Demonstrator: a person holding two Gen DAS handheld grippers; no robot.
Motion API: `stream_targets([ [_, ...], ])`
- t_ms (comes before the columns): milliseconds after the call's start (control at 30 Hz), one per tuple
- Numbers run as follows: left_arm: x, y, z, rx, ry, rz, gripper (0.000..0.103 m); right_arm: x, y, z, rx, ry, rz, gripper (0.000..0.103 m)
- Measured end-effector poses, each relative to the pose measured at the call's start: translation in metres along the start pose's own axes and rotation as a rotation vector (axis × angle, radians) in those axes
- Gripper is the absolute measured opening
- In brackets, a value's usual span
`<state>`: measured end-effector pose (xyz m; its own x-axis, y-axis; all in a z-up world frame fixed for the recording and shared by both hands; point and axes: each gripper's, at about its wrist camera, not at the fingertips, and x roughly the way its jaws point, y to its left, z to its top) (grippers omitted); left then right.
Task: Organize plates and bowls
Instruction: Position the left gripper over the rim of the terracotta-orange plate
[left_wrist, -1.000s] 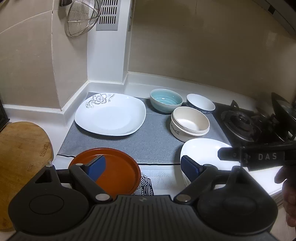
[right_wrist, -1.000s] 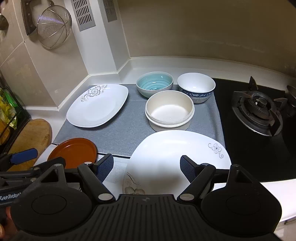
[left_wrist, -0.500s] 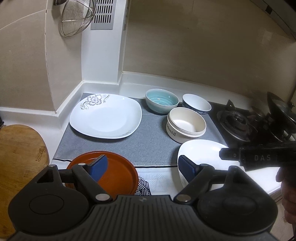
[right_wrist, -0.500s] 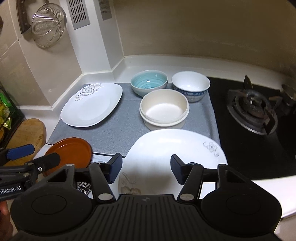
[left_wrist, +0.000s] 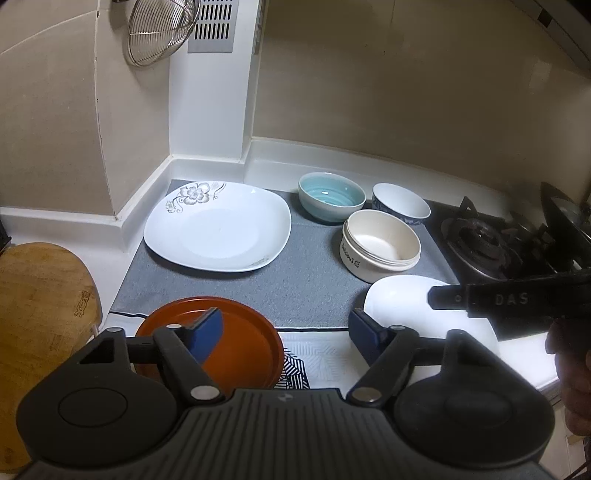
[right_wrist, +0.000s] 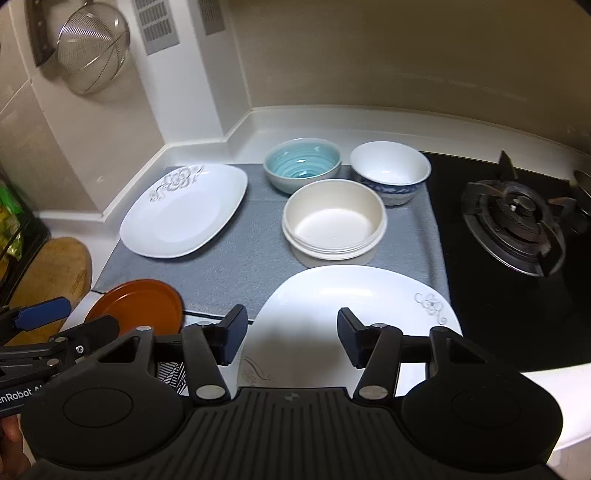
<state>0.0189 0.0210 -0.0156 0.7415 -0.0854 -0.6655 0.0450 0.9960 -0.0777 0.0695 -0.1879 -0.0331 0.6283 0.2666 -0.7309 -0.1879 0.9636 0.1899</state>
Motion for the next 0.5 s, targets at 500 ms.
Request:
stream_targets([
  [500, 0.0036, -0.002, 0.0092, 0.0, -0.011, -0.025, 0.063, 0.0054, 0.0073, 0.0078, -0.028, 0.003, 0.042, 0.05],
])
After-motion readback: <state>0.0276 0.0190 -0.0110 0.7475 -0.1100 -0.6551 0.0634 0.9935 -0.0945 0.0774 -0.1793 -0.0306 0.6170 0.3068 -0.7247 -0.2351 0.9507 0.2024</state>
